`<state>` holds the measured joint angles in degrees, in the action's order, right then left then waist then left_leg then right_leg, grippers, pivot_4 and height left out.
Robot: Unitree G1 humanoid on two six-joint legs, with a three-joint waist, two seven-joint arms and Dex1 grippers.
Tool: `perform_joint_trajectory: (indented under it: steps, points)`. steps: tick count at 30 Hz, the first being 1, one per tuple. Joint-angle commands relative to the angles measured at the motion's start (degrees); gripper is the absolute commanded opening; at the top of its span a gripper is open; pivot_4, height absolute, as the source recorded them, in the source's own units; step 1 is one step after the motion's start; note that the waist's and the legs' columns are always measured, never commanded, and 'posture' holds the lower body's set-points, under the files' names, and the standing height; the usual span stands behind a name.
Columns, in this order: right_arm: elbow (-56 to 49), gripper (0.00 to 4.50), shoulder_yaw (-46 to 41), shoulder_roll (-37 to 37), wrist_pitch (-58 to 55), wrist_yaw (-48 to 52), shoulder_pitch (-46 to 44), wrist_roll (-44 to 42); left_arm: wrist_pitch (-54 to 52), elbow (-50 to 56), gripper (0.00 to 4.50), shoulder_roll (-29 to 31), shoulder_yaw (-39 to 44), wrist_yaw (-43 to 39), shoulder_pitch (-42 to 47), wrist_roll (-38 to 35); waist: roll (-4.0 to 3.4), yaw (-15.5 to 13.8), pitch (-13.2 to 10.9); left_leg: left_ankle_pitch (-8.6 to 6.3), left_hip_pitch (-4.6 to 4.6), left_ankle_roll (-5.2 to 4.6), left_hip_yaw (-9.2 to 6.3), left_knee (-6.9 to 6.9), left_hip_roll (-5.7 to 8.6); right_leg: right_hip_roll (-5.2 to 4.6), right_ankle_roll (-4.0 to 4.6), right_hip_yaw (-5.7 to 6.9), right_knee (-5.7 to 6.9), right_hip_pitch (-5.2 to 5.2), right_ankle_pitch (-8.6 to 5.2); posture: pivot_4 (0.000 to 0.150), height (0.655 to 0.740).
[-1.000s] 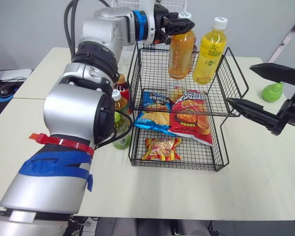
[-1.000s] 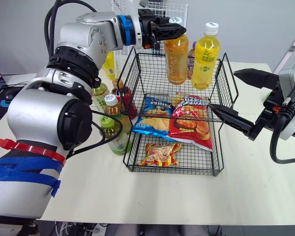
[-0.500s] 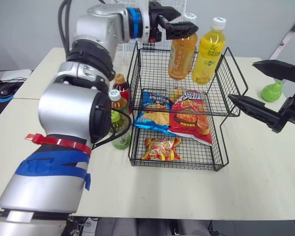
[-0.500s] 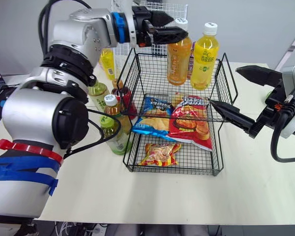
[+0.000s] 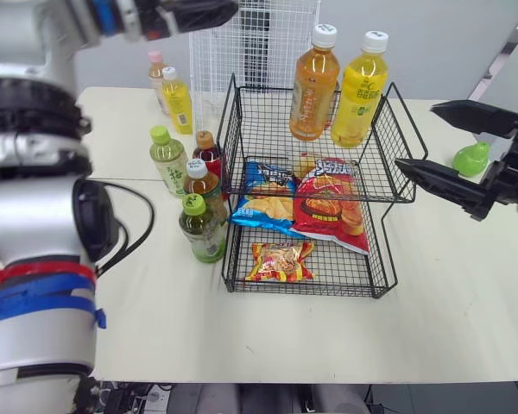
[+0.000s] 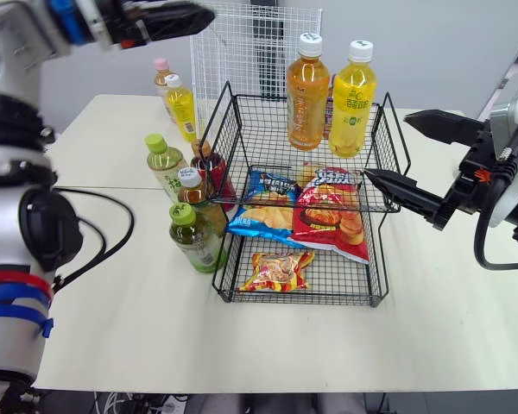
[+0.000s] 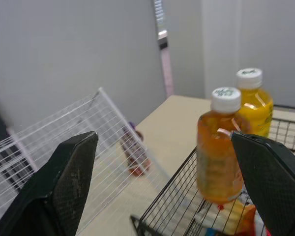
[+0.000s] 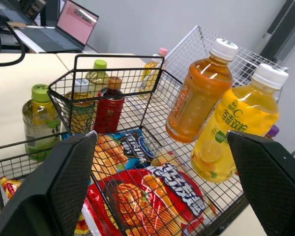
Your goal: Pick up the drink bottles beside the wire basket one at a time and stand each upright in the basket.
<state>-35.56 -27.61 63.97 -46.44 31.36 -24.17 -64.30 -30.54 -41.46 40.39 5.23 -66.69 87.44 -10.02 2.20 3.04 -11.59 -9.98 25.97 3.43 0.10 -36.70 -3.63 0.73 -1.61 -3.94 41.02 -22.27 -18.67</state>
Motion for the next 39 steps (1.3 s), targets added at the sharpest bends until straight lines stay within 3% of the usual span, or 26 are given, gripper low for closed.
perform_joint_trajectory:
  steps: [1,4,8,15,23,27,31,39]
  points:
    - [0.8,4.5,2.19,-0.69,2.69,2.86,-2.82,0.83,-5.25,12.73,4.47,4.65,3.78,2.69,-6.81,-2.85,0.0,0.01,0.0,0.0,0.01,0.0,0.0,-0.02,0.0,-0.01,0.0,0.0,0.02,0.0,0.0,0.15,0.736]
    - [1.6,4.5,4.8,-1.75,3.56,4.36,-4.73,1.41,-9.87,20.34,4.47,8.45,6.86,3.35,-15.76,-5.57,-0.01,-0.03,0.01,0.0,0.0,0.0,-0.02,-0.1,-0.02,-0.02,0.0,0.02,0.05,0.02,0.0,0.15,0.736]
    - [2.51,4.5,8.23,-3.05,4.11,7.03,-7.94,1.71,-11.53,28.47,4.47,14.25,12.45,0.81,-34.84,-8.88,-0.14,0.07,0.09,0.0,-0.09,0.0,0.03,-0.09,-0.03,-0.06,0.01,-0.02,0.08,0.05,0.01,0.15,0.736]
    - [0.19,4.5,8.86,-3.01,1.9,8.34,-9.02,-1.4,-9.72,35.06,4.47,11.09,20.27,7.02,-53.16,-13.09,-0.12,-1.37,0.09,0.0,-0.08,-0.01,-0.09,-0.18,-0.08,-0.15,0.02,0.13,0.13,0.1,0.01,0.15,0.736]
    - [-3.92,4.5,6.3,-0.56,0.54,7.56,-5.66,-0.87,-4.83,35.64,4.47,4.35,19.31,15.13,-56.19,-13.75,-0.02,-1.82,0.15,0.0,-0.1,-0.03,-0.11,-0.22,-0.02,-0.32,-0.02,0.17,0.09,0.21,0.03,0.15,0.736]
    - [-20.24,4.5,12.89,-12.25,6.73,-3.39,11.52,10.59,-4.29,35.27,4.47,3.2,17.75,16.5,-54.92,-14.19,0.63,-1.76,0.65,-0.01,-0.11,-0.01,-0.25,-0.06,-0.1,-0.05,0.03,0.25,-0.02,0.22,0.0,0.15,0.736]
    - [-22.26,4.5,14.04,-16.15,9.94,-4.7,15.99,16.58,-3.79,34.73,4.47,3.02,17.4,16.97,-54.58,-14.98,0.39,-1.15,0.51,0.0,-0.1,0.0,-0.05,-0.17,0.02,-0.12,0.0,0.06,0.17,0.11,0.01,0.15,0.736]
    - [-23.69,4.5,12.84,-17.07,10.74,-6.48,18.83,15.85,-1.94,32.23,4.47,0.96,16.07,19.93,-52.49,-15.36,0.46,-1.26,0.56,0.0,-0.44,0.0,-0.08,-0.15,-0.04,-0.03,-0.02,0.07,0.03,0.49,0.01,0.15,0.736]
